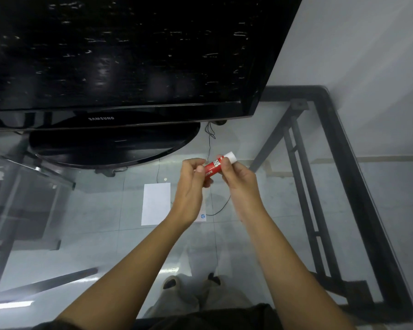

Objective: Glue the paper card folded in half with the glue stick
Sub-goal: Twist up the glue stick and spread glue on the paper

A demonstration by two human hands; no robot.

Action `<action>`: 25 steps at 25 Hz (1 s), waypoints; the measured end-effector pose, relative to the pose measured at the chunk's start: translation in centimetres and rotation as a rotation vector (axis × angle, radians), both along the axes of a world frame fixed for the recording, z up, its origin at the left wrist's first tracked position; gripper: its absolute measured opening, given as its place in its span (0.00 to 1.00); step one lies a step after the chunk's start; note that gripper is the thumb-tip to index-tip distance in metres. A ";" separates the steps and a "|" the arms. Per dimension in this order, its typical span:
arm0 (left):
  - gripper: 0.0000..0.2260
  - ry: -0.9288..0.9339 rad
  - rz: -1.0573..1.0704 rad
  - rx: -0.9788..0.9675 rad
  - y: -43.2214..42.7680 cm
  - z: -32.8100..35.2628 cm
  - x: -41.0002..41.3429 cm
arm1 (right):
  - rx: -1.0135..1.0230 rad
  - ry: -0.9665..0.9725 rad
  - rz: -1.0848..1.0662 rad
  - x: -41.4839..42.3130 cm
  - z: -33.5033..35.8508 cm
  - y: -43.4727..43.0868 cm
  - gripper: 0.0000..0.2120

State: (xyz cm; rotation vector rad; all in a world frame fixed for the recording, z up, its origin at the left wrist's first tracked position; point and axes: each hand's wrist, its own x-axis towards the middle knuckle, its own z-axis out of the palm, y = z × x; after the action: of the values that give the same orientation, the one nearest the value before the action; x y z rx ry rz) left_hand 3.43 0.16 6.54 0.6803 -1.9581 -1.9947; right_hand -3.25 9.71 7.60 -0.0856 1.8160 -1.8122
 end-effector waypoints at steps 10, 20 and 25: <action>0.07 -0.049 -0.124 0.387 -1.3 1.2 1.0 | 0.011 0.107 -0.012 0.2 1.8 0.6 0.12; 0.12 0.108 -0.067 -0.196 -0.9 1.9 1.7 | 0.025 0.071 -0.108 0.6 2.5 0.5 0.10; 0.09 0.126 -0.076 -0.210 -1.4 2.1 1.7 | 0.022 0.045 -0.084 0.7 2.5 0.7 0.13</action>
State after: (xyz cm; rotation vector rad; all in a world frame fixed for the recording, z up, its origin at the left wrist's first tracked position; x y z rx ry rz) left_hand 5.17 -1.27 8.64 0.4257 -2.1053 -1.7901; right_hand -2.58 10.43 10.14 -0.0429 1.8965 -1.8611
